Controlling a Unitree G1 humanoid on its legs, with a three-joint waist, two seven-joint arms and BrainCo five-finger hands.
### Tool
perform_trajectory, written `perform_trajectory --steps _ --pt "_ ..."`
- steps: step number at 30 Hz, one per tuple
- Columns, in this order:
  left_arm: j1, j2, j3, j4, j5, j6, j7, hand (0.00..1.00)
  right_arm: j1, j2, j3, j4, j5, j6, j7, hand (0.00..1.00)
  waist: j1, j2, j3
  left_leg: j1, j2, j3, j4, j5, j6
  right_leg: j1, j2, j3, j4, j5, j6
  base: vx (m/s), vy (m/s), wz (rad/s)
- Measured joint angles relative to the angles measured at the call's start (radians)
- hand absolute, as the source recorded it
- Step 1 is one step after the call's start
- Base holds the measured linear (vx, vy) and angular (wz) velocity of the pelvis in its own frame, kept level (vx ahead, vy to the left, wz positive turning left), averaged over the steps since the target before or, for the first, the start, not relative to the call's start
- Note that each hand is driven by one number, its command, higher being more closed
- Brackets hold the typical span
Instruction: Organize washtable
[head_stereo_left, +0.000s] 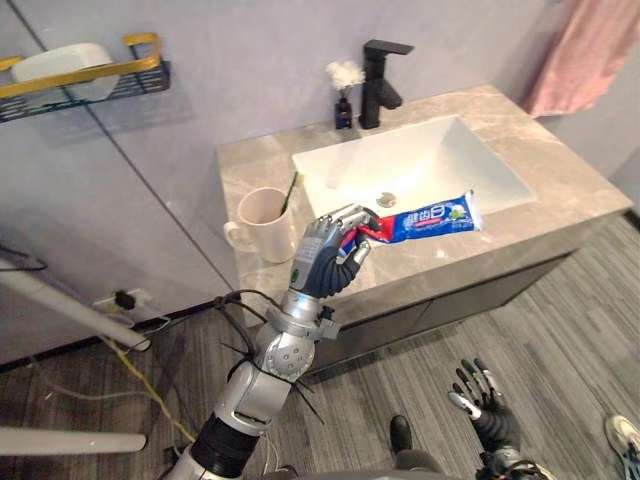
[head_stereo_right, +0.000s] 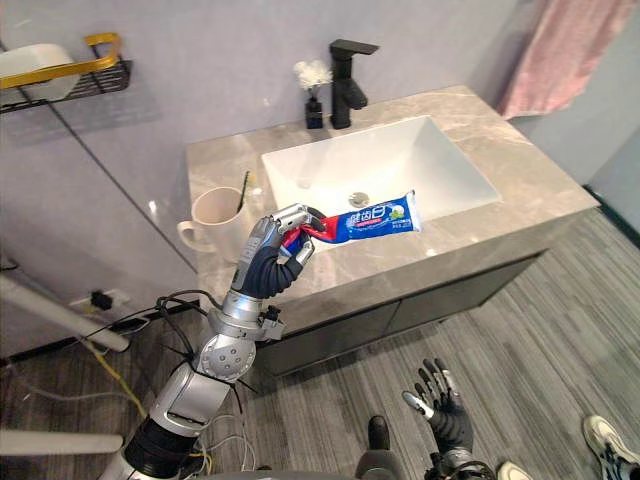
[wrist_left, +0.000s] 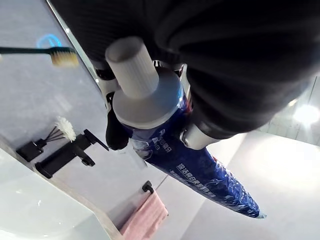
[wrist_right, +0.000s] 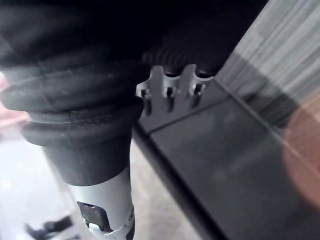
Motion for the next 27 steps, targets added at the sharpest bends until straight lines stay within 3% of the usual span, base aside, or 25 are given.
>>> perform_trajectory --steps 6,10,12,17,19,22,27 --pt "0.000 -0.023 0.000 0.000 0.000 -0.011 -0.045 1.00 0.109 0.034 -0.079 -0.305 0.228 0.063 0.145 0.00 -0.005 -0.015 -0.001 0.008 -0.006 0.023 0.005 -0.010 0.004 -0.012 -0.001 0.028 0.011 0.001 0.003 -0.02 0.013 -0.13" --pt "-0.001 -0.024 -0.022 0.000 -0.015 -0.012 -0.064 1.00 0.053 0.055 -0.096 -0.554 0.368 0.063 0.191 0.00 0.003 -0.020 -0.003 0.008 -0.008 0.018 0.005 -0.009 0.004 -0.010 -0.003 0.026 0.011 0.002 0.004 0.00 0.000 0.01" --pt "-0.004 -0.026 -0.046 0.000 -0.022 -0.012 -0.064 1.00 -0.021 0.065 -0.087 -0.594 0.426 0.044 0.186 0.00 0.008 -0.022 -0.004 0.008 -0.009 0.012 0.005 -0.009 0.005 -0.006 -0.005 0.021 0.011 0.002 0.004 -0.02 0.004 0.09" --pt "-0.019 -0.076 -0.128 0.001 -0.083 -0.012 -0.061 1.00 -0.215 0.106 0.049 -0.600 0.531 -0.085 0.052 0.00 0.034 -0.014 -0.015 -0.010 -0.024 -0.035 0.005 -0.005 0.010 0.004 -0.023 -0.018 0.006 0.004 0.009 -0.03 0.009 0.24" --pt "-0.056 -0.083 -0.160 0.025 -0.116 -0.010 -0.054 1.00 -0.264 0.110 0.146 -0.600 0.513 -0.129 -0.049 0.00 0.056 -0.011 -0.017 -0.010 -0.027 -0.054 0.006 -0.002 0.014 0.020 -0.029 -0.039 0.001 0.004 0.010 -0.02 0.003 0.24" --pt "-0.073 -0.084 -0.169 0.043 -0.134 -0.010 -0.030 1.00 -0.284 0.108 0.173 -0.599 0.457 -0.131 -0.112 0.00 0.062 -0.013 -0.025 -0.022 -0.034 -0.086 0.006 0.002 0.019 0.034 -0.039 -0.070 -0.010 0.005 0.011 -0.02 -0.008 0.31" --pt "-0.073 -0.084 -0.186 0.102 -0.151 -0.002 -0.013 1.00 -0.286 0.106 0.183 -0.557 0.461 -0.141 -0.160 0.00 0.069 -0.023 -0.047 -0.045 -0.040 -0.111 0.012 0.005 0.022 0.038 -0.048 -0.098 -0.023 0.009 0.019 -0.02 -0.007 0.16"
